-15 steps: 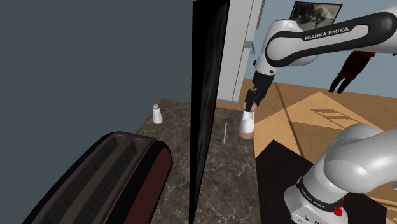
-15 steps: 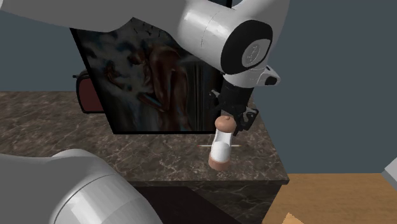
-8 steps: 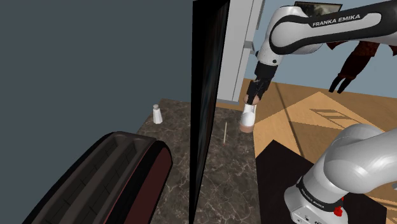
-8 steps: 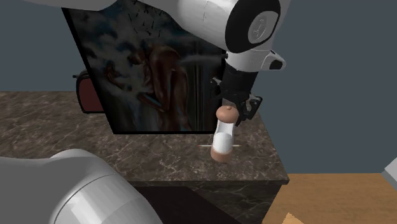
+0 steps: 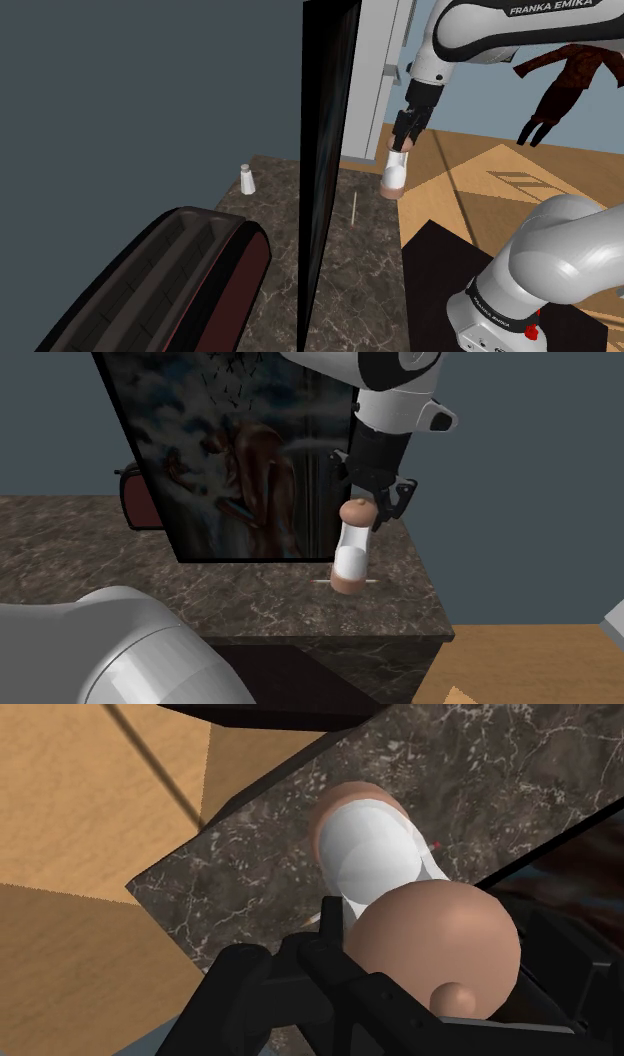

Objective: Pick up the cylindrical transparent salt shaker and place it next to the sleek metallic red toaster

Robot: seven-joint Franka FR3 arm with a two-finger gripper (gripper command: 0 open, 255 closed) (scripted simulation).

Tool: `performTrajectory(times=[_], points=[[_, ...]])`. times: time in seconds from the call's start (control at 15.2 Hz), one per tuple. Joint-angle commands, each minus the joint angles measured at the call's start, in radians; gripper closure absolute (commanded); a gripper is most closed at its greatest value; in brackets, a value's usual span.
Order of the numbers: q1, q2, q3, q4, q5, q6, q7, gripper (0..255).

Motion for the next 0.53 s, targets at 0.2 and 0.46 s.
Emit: performTrajectory(times=[0.2,0.46], points=[[0.002,0.002,0.002,0.067,0.001,-0.065,0.006,255],[0.004,0.005,0.004,0.123,0.002,-0.118,0.012,255]])
